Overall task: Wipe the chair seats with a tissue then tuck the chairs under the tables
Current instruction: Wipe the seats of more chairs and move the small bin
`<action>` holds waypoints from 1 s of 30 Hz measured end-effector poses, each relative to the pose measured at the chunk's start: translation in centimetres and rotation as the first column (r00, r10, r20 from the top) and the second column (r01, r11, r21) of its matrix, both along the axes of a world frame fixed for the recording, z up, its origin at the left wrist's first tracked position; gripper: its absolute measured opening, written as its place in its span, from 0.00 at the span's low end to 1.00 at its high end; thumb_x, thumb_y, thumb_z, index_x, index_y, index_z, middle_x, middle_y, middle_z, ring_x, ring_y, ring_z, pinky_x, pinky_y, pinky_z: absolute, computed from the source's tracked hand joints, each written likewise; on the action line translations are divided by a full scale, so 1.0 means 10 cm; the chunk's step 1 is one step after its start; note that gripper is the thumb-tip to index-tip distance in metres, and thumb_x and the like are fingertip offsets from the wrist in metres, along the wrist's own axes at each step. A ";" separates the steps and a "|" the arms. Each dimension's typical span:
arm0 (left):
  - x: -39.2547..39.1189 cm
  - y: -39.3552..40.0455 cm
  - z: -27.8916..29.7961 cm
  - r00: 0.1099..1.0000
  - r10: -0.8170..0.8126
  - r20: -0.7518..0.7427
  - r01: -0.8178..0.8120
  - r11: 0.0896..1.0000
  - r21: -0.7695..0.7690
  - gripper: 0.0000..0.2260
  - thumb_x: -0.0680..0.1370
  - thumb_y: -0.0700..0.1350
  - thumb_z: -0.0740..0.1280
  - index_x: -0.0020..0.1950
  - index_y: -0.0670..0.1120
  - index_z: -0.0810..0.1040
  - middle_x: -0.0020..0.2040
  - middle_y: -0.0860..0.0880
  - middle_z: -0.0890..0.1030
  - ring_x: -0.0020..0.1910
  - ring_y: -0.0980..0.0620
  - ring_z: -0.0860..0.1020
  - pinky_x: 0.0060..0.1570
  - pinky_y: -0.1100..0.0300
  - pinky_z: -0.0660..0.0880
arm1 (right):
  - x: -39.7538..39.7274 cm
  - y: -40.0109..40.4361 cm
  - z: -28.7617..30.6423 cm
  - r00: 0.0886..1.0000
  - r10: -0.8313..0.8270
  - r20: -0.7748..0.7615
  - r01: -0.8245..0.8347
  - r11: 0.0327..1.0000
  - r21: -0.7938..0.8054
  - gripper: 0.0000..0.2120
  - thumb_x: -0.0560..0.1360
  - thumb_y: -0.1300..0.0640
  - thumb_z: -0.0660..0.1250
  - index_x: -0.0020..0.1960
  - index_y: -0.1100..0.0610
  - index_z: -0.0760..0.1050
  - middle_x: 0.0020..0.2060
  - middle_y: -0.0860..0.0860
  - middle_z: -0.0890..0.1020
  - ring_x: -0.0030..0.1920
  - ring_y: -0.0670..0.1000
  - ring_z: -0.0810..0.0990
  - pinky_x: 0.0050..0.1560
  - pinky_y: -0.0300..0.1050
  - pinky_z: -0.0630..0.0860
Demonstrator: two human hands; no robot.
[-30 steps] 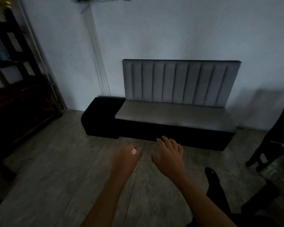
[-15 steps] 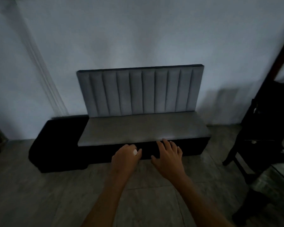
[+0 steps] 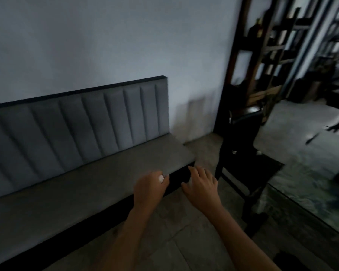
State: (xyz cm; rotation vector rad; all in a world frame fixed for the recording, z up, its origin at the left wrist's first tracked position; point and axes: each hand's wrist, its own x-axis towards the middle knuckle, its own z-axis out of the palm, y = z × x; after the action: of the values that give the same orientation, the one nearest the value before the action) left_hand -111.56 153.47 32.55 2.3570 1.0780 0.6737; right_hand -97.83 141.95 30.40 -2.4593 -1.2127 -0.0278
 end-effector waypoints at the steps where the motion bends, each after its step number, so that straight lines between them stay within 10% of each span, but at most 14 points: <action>1: 0.18 0.11 0.00 0.999 -0.041 -0.010 0.041 0.999 -0.001 0.17 0.79 0.53 0.65 0.34 0.46 0.70 0.37 0.45 0.77 0.37 0.45 0.76 0.37 0.50 0.73 | 0.11 0.06 0.00 0.999 -0.040 -0.012 0.040 0.999 0.004 0.32 0.74 0.37 0.58 0.75 0.49 0.60 0.75 0.52 0.63 0.74 0.58 0.60 0.71 0.59 0.59; 19: 3.53 0.71 -0.23 0.857 -0.516 -0.019 0.510 0.841 0.182 0.16 0.75 0.55 0.69 0.34 0.49 0.69 0.36 0.46 0.77 0.36 0.43 0.77 0.32 0.58 0.61 | 2.68 0.10 -0.13 0.817 -0.574 -0.044 0.576 0.818 0.021 0.32 0.75 0.38 0.61 0.75 0.48 0.60 0.76 0.51 0.62 0.74 0.58 0.60 0.71 0.59 0.59; 24: 4.73 0.77 -0.30 0.817 -0.573 -0.061 0.569 0.787 0.240 0.18 0.74 0.58 0.66 0.32 0.55 0.62 0.29 0.57 0.60 0.27 0.58 0.60 0.25 0.64 0.48 | 3.77 0.12 -0.20 0.782 -0.619 -0.069 0.622 0.783 0.026 0.32 0.75 0.38 0.60 0.75 0.49 0.59 0.76 0.52 0.62 0.74 0.58 0.59 0.71 0.60 0.59; 30: 6.01 0.87 -0.28 0.776 -0.624 -0.092 0.630 0.759 0.167 0.16 0.75 0.58 0.66 0.33 0.51 0.68 0.31 0.56 0.66 0.28 0.55 0.69 0.25 0.61 0.56 | 4.93 0.17 -0.17 0.752 -0.653 -0.087 0.656 0.755 0.009 0.33 0.75 0.38 0.60 0.75 0.49 0.60 0.76 0.52 0.62 0.75 0.57 0.59 0.71 0.59 0.60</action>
State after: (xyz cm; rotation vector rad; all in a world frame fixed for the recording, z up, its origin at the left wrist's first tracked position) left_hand -51.45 162.12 29.76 2.6673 0.1703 0.4911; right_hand -48.50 143.63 28.65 -2.6904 -0.2499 -0.1455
